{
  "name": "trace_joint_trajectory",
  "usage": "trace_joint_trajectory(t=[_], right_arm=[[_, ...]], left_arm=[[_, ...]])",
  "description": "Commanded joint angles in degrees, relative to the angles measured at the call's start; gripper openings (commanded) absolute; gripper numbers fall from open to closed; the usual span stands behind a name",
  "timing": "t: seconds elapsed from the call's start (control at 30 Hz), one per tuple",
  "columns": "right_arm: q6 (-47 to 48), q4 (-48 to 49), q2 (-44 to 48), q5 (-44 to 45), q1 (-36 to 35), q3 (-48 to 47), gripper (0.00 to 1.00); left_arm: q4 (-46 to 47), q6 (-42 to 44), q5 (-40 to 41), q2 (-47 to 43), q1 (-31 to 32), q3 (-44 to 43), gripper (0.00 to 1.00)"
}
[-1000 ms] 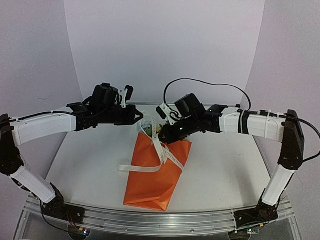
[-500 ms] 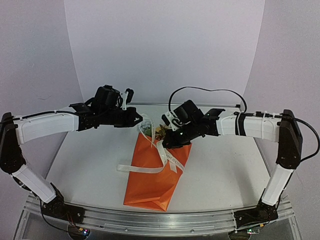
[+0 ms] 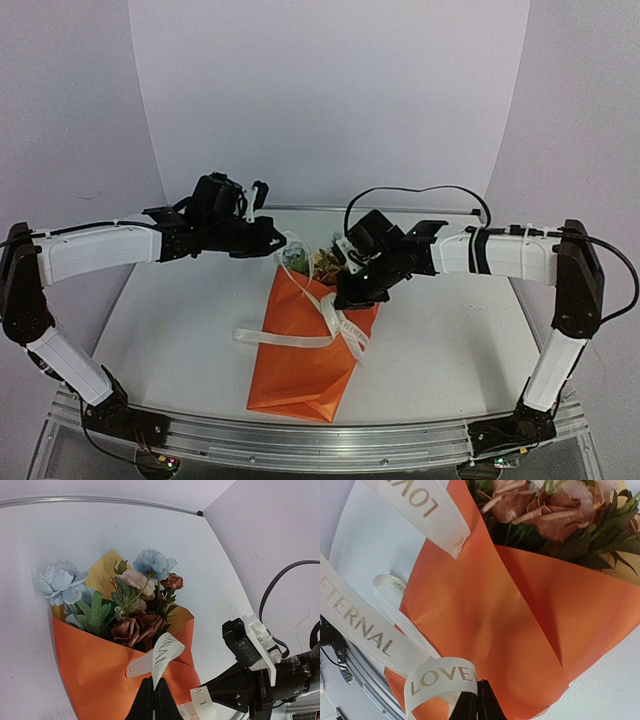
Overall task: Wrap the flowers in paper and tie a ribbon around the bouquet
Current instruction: Cross the ribbon over the folded bouquet.
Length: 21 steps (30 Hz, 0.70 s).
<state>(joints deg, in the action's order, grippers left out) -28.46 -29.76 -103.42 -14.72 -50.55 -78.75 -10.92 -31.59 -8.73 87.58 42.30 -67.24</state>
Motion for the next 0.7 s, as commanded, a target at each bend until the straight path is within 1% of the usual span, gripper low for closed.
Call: trace_joint_trajectory(t=[0.0, 0.07, 0.23, 0.3, 0.4, 0.47, 0.57, 0.67], right_arm=[[-0.21, -2.98, 3.63, 5.7, -1.46, 1.03, 0.15], [-0.67, -3.24, 4.9, 7.77, -1.57, 1.54, 0.2], [-1.05, -4.7, 7.47, 11.19, -1.57, 1.0, 0.39], [-1.26, -5.33, 8.54, 12.46, -1.57, 0.99, 0.44], [-1.2, -5.91, 10.46, 12.97, -1.56, 2.17, 0.49], [-1.45, -5.88, 12.03, 11.64, -1.55, 4.6, 0.51], [-2.73, -4.3, 14.68, 8.17, -2.06, 10.34, 0.53], [-5.38, -0.38, 17.34, 5.24, -3.38, 17.16, 0.55]], left_arm=[[2.43, -1.36, -2.18, 1.42, -0.23, 0.42, 0.0], [2.84, -1.46, -2.42, 1.78, -0.2, 0.86, 0.0], [3.91, -2.02, -2.7, 2.42, -0.11, 1.89, 0.0], [4.14, -2.26, -2.57, 2.59, -0.03, 2.08, 0.0], [4.4, -2.48, -2.27, 2.66, -0.03, 2.2, 0.0], [4.48, -2.51, -1.96, 2.67, -0.03, 2.17, 0.0], [4.5, -2.51, -2.05, 2.77, -0.02, 1.9, 0.0], [4.3, -2.4, -2.12, 2.81, -0.03, 1.59, 0.0]])
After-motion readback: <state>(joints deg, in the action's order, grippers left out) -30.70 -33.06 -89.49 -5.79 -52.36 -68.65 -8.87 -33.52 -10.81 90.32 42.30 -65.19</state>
